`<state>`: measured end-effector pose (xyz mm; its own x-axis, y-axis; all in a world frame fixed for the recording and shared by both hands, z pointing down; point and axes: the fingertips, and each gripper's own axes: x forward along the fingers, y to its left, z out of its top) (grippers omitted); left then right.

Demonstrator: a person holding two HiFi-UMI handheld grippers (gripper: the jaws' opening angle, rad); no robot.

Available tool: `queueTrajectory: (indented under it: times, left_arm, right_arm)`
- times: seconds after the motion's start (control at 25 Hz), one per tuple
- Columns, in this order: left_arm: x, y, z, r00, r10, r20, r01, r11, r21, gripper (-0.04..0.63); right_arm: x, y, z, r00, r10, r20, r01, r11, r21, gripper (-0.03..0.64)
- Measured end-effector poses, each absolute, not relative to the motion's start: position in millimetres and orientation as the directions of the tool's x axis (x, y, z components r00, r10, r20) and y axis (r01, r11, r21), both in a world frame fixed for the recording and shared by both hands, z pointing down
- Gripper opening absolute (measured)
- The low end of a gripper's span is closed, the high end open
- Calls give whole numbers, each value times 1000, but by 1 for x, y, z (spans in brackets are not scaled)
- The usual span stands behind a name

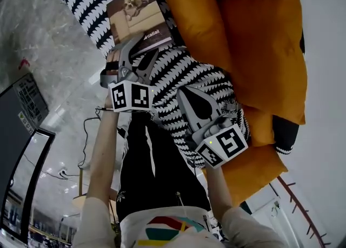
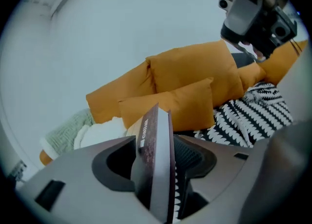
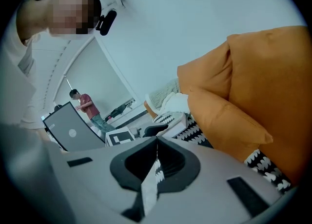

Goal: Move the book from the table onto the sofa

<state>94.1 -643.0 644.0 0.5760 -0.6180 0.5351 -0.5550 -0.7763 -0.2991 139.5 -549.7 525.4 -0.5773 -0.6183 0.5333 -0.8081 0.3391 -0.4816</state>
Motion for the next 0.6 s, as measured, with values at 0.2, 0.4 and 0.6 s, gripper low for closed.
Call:
queueTrajectory:
  times: [0.2,0.4,0.6]
  left_arm:
    - [101,-633,640,623,-590,513,-573,-791,-215,272]
    - [92,-638,623,616,-627,477,-645,-749,-153,273]
    - [82,-639,612,608,-645,463,-667,-731,-142,273]
  right_arm:
    - [134,-544,524,-578,-615,536,-806,328,-493,14]
    - [134,-541,523,-582,-612,535,-804,333,-493,14]
    - [131,-539,518,-581,-617,531,-805,338,-488,14]
